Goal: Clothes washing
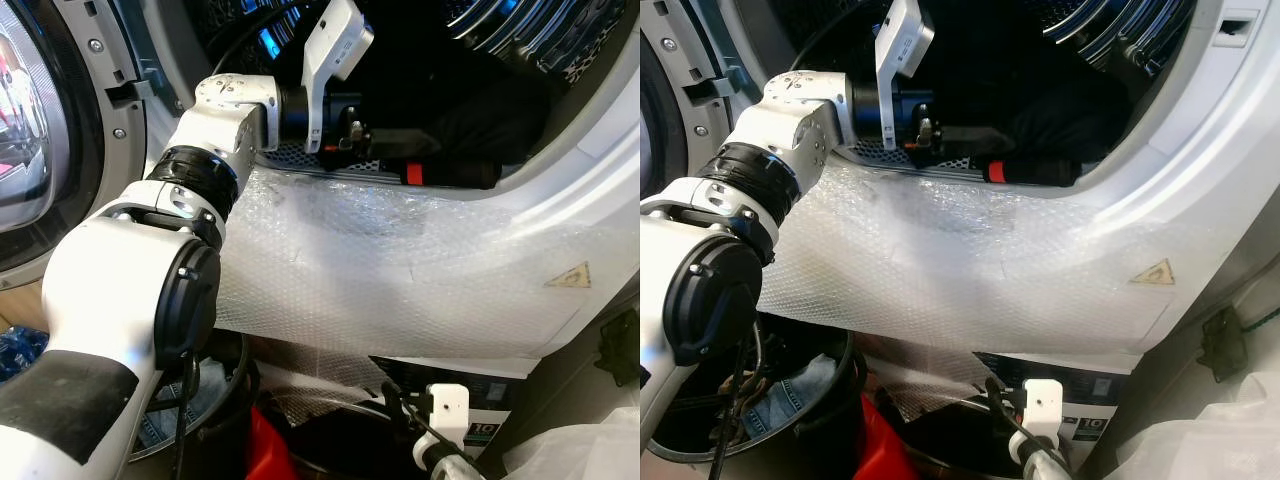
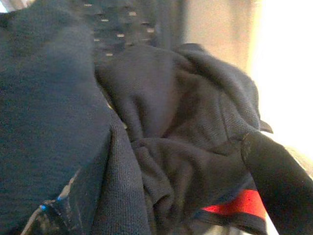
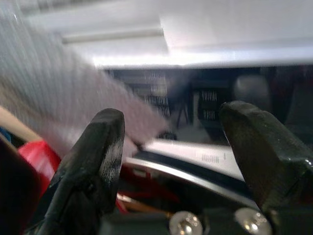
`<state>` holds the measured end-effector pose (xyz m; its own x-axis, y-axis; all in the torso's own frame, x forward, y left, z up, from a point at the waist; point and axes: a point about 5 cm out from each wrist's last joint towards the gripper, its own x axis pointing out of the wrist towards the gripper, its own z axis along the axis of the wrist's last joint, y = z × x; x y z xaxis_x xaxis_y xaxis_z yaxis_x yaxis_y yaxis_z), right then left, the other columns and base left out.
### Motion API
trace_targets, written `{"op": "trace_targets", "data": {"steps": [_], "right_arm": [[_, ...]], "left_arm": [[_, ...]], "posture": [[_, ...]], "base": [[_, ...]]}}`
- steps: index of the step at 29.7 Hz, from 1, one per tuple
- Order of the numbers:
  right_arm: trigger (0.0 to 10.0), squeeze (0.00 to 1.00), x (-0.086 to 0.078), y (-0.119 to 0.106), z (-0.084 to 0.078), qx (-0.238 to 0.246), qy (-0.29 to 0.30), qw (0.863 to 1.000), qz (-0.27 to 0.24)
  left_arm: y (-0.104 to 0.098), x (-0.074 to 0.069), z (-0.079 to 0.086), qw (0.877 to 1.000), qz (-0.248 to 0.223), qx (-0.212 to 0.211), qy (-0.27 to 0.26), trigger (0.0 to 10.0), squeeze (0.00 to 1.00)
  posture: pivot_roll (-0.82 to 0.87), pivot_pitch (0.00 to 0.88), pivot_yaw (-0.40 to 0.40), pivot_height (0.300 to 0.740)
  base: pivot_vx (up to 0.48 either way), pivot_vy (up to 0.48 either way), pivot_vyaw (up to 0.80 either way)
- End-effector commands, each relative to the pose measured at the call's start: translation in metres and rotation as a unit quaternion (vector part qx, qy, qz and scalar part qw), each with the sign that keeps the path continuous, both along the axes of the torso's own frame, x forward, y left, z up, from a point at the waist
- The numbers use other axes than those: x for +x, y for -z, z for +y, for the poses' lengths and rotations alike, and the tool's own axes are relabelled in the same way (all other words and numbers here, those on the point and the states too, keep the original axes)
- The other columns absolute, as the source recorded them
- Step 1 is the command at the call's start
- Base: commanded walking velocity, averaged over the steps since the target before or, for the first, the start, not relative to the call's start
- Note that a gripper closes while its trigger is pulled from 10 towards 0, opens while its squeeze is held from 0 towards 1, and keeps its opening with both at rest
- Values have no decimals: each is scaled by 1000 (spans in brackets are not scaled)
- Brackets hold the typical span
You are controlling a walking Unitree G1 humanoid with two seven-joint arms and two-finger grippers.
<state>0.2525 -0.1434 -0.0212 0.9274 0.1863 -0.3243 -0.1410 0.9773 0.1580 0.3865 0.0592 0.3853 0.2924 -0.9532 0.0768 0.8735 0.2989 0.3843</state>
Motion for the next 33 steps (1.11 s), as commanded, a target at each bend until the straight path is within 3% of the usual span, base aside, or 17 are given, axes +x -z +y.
{"op": "trace_targets", "data": {"steps": [1,2,3,5,7,10,11,13,16,20,24,27,33], "right_arm": [[10000,0,-7,8,2,1,5,1000,26],[10000,0,-7,8,2,1,5,1000,26],[10000,0,-7,9,2,-3,7,999,31],[10000,0,-7,9,2,-3,7,1000,30],[10000,0,-4,6,2,2,12,1000,20],[10000,0,-5,6,2,4,17,1000,21],[10000,0,-7,8,4,0,9,1000,27],[10000,0,-7,9,5,-1,8,1000,28],[10000,0,-9,10,7,2,13,999,30],[10000,0,-8,10,9,2,15,999,33],[10000,0,-5,9,12,4,17,999,35],[10000,0,-4,8,15,5,11,999,35],[10000,0,-3,8,18,7,11,999,37]], "left_arm": [[-11,0,2,999,-21,-4,-24,10000,0],[-11,0,2,999,-21,-4,-24,10000,0],[-8,0,3,1000,-9,3,-14,10000,1000],[-5,-1,4,1000,-5,19,-4,10000,1000],[6,-2,9,996,5,85,27,10000,1000],[2,-2,12,996,-5,82,19,10000,1000],[-5,-1,14,997,-29,75,-12,10000,1000],[-9,-1,15,996,-42,74,-23,10000,1000],[-28,0,17,986,-106,82,-99,10000,1000],[-37,-1,16,983,-130,54,-118,10000,1000],[-31,-6,8,988,-137,33,-64,10000,1000],[-29,-6,5,989,-132,27,-59,10000,1000],[-39,-6,14,987,-137,-12,-85,10000,1000]], "posture": [[-84,0,58,740],[-84,0,58,740],[-90,0,62,740],[-92,0,63,740],[-94,0,71,740],[-93,0,71,740],[-93,0,73,740],[-93,0,74,740],[-88,0,80,740],[-68,0,81,740],[-46,0,73,740],[-31,0,71,740],[-16,0,82,740]], "base": [[0,0,0],[0,0,0],[0,0,0],[0,0,0],[0,0,0],[0,0,0],[0,0,0],[0,0,0],[0,0,0],[0,0,0],[0,0,0],[0,0,0],[0,0,0]]}}
